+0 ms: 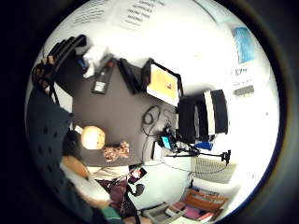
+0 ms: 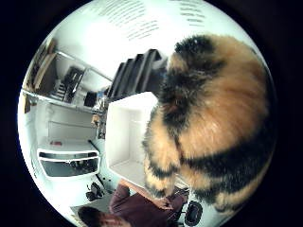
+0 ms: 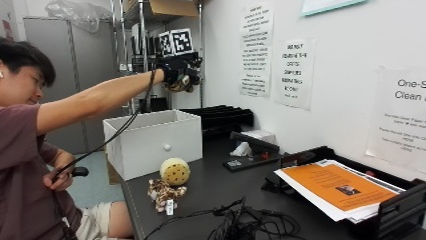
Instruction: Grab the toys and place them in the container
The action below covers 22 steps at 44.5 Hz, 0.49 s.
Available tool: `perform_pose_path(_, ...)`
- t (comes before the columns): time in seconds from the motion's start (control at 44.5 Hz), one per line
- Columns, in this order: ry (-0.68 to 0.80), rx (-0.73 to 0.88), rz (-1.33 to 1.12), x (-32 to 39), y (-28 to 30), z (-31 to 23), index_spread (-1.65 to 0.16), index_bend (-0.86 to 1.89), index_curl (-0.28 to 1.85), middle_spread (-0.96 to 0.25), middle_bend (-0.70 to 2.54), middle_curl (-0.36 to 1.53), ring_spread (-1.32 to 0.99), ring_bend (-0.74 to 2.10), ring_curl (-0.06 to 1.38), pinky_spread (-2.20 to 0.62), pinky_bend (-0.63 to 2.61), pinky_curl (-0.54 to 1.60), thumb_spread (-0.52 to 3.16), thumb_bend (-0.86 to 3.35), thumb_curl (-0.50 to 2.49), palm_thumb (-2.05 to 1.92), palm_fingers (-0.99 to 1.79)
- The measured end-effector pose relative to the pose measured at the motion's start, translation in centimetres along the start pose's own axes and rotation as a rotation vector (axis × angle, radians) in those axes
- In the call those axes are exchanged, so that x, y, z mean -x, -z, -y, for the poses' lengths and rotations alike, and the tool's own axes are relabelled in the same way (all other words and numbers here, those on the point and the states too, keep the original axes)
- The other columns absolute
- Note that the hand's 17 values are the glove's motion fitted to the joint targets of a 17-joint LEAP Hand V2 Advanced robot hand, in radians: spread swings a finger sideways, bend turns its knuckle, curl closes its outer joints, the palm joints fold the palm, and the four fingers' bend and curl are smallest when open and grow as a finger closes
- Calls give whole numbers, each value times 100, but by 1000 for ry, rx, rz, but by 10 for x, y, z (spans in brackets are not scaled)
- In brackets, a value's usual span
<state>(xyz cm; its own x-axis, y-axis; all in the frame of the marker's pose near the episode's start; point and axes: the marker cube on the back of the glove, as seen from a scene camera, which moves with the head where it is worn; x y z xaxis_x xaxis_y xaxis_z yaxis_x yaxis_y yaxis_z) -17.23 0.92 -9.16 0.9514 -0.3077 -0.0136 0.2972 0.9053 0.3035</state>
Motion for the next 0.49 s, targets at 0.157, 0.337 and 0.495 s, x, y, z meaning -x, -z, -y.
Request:
perform_pose_path(0.157, 116, -12, 42, 83, 6, 11, -19, 110, 65, -19, 106, 57, -30, 126, 52, -34, 96, 43, 57, 21, 83, 60, 105)
perform_pose_path(0.337, 259, -22, 118, 190, -22, 22, -19, 109, 70, -19, 105, 59, -29, 127, 53, -34, 97, 45, 52, 20, 89, 59, 104)
perform_pose_path(0.495, 374, -21, 219, 238, -41, 23, -20, 103, 74, -20, 104, 61, -31, 127, 54, -34, 103, 47, 54, 16, 92, 55, 96)
